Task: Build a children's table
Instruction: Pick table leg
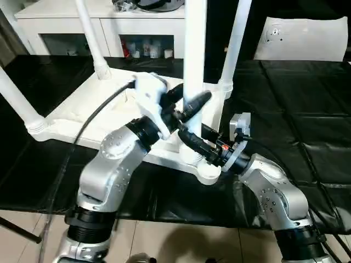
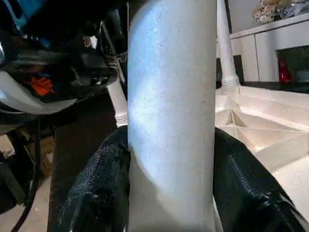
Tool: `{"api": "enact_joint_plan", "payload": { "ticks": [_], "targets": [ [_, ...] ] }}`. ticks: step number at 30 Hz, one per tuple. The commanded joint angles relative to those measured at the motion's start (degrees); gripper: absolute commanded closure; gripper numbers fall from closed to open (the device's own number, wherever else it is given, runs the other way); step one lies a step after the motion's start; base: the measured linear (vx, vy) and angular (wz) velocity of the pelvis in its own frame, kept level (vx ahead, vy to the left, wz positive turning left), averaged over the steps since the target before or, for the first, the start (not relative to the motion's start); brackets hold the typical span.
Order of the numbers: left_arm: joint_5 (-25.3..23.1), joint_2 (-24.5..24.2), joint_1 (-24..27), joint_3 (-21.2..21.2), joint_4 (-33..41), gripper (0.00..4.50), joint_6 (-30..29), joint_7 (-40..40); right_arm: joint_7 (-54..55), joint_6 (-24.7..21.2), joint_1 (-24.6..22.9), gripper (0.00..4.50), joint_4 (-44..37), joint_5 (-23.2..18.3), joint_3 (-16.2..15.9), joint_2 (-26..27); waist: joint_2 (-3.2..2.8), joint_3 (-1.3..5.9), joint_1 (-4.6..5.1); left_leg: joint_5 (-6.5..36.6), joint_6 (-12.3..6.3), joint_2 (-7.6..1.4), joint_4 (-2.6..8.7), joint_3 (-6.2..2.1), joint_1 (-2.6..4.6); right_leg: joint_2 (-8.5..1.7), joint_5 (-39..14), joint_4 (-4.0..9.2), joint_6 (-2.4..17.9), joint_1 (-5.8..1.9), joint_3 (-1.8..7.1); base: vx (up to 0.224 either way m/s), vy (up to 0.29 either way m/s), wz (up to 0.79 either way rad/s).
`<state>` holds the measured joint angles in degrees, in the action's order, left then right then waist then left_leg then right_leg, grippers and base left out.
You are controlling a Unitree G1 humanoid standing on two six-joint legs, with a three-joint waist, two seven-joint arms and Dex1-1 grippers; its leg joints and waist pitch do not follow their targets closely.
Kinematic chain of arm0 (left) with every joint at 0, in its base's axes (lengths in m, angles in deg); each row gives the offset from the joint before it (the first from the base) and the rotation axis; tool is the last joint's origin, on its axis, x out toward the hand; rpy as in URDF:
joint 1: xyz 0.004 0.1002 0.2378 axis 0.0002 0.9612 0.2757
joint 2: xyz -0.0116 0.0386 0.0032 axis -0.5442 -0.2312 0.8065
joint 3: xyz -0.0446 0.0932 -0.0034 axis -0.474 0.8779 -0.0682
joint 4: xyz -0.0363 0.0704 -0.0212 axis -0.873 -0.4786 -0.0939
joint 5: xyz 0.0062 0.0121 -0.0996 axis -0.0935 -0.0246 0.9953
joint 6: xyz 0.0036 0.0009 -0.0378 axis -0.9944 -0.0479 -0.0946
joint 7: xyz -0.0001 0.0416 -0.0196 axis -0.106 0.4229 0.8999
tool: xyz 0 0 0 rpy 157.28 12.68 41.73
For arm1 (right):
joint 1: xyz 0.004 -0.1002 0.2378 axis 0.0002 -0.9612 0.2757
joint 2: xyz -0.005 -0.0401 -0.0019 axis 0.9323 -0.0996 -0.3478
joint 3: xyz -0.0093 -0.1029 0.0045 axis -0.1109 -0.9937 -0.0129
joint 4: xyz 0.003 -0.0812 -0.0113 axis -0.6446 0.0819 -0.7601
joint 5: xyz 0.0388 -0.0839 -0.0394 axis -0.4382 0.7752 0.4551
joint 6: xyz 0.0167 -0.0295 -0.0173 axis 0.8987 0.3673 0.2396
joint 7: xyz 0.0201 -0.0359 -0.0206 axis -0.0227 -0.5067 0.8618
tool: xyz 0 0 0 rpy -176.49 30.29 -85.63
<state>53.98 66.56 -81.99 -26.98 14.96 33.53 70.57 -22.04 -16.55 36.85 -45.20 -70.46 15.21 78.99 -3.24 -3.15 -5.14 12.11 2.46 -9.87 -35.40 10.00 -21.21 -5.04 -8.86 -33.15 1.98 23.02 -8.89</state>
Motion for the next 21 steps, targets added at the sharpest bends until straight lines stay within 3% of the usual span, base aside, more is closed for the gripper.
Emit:
{"api": "enact_joint_plan", "payload": {
  "ticks": [1,9,12,17,20,21],
  "targets": [
    [1.03,0.15,-0.27,-2.15,-0.43,2.54,-2.06,-1.86,-0.64,1.07,1.26,2.57,-0.81,-0.40,0.23,-0.06,0.81,4.18,-0.13,7.40,-3.45,-3.58,4.21,-1.68,-0.02,-4.67,-19.23,4.29,4.24,-3.54,4.04,0.000,0.000,0.00],
    [1.74,-0.54,-2.97,-5.64,-2.63,2.61,-5.36,-5.07,0.93,-0.43,2.70,2.57,0.07,2.30,-0.89,-1.05,0.67,4.23,-0.11,6.78,-3.53,-3.43,4.09,-1.67,0.08,-4.50,-19.53,4.45,3.43,-3.52,3.95,0.000,0.000,0.00],
    [1.93,-1.27,-3.94,-6.30,-3.39,2.62,-5.64,-5.22,1.01,1.14,3.39,1.87,0.82,3.51,-0.90,-1.14,0.73,4.39,-0.08,5.82,-3.65,-3.48,4.01,-1.70,0.04,-4.46,-17.63,4.10,3.99,-3.54,3.97,0.000,0.000,0.00],
    [2.04,-2.87,-5.62,-7.25,-5.46,2.63,-6.03,-3.53,-0.36,-1.58,4.86,1.61,0.03,0.99,-0.05,-1.67,0.56,4.36,0.05,6.36,-3.82,-3.36,4.04,-1.77,0.19,-4.42,-18.72,4.22,3.24,-3.65,3.87,0.000,0.000,0.00],
    [2.52,-4.01,-6.52,-7.16,-6.71,2.64,-6.22,-1.98,0.50,-2.09,6.35,1.32,0.09,0.99,0.92,-2.10,0.47,4.41,-0.06,6.05,-3.69,-3.51,4.03,-1.75,0.34,-4.44,-17.92,4.07,4.01,-3.44,3.95,0.000,0.000,0.00],
    [2.83,-4.78,-6.87,-6.67,-7.11,2.64,-6.45,-0.66,0.60,-4.73,7.35,1.26,-0.13,-0.04,1.50,-2.72,0.42,4.46,-0.10,5.81,-3.73,-3.58,4.01,-1.75,0.49,-4.43,-17.21,3.96,4.45,-3.37,4.03,0.000,0.000,0.00]
  ]
}}
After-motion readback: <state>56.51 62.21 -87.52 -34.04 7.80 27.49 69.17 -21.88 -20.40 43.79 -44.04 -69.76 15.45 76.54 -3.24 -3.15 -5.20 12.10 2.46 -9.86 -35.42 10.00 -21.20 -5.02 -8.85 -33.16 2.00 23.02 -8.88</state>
